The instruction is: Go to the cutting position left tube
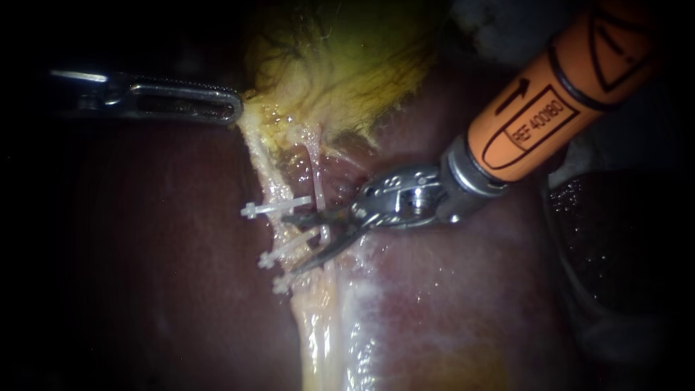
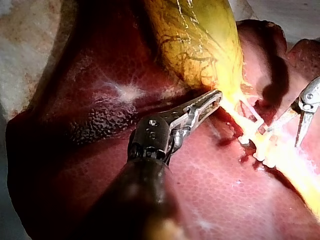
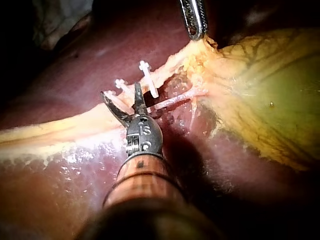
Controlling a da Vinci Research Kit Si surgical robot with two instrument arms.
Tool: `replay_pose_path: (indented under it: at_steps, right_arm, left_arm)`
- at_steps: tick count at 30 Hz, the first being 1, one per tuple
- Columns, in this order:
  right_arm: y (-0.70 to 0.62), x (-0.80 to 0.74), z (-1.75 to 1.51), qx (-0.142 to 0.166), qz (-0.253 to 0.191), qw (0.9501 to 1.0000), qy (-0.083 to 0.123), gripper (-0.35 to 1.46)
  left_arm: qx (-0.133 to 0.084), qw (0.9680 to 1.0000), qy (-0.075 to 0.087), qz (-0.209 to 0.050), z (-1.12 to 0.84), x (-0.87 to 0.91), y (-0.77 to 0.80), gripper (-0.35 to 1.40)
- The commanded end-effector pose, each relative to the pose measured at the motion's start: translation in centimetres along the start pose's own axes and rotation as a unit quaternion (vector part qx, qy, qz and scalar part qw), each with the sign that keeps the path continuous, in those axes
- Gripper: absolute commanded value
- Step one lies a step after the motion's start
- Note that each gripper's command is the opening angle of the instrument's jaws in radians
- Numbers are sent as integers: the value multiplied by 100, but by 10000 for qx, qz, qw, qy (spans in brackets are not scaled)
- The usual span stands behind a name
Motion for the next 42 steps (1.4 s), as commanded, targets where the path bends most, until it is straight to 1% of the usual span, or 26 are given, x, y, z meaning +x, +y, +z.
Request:
replay_pose_path:
  at_steps: [1,4,6,8,12,14,17,22,25,28,32,37,42]
  right_arm:
    - [4,-5,-1,21,54,10000,21,102]
    - [15,-16,-8,134,230,9996,46,102]
    - [22,-24,-11,229,396,9989,102,102]
    - [30,-31,-11,367,583,9974,201,102]
    - [46,-43,-7,584,818,9946,245,102]
    - [53,-51,-1,685,915,9932,226,102]
    - [62,-63,8,810,999,9916,146,102]
    - [71,-76,19,989,1161,9883,65,102]
    - [76,-79,23,1055,1232,9867,60,102]
    - [80,-77,25,1142,1290,9850,105,102]
    - [82,-74,29,1304,1480,9802,193,99]
    - [81,-68,32,1615,1703,9714,357,99]
    - [79,-61,35,1794,1788,9664,445,97]
  left_arm:
    - [0,10000,-1,0,0,0,0,-35]
    - [0,10000,-1,0,0,0,0,-35]
    - [0,10000,-1,0,0,0,0,-35]
    - [-1,10000,-1,0,0,0,0,-35]
    - [-1,10000,-1,0,0,0,0,-35]
    - [-2,10000,-2,0,0,0,0,-35]
    - [-2,10000,-2,0,0,0,0,-35]
    - [-1,10000,-1,1,0,0,0,-35]
    - [-2,10000,-2,1,1,0,0,-35]
    - [-2,10000,-2,1,0,0,0,-35]
    - [-2,10000,-2,0,0,0,0,-35]
    - [-2,10000,-2,0,1,0,0,-35]
    - [-3,10000,-2,1,1,0,0,-35]
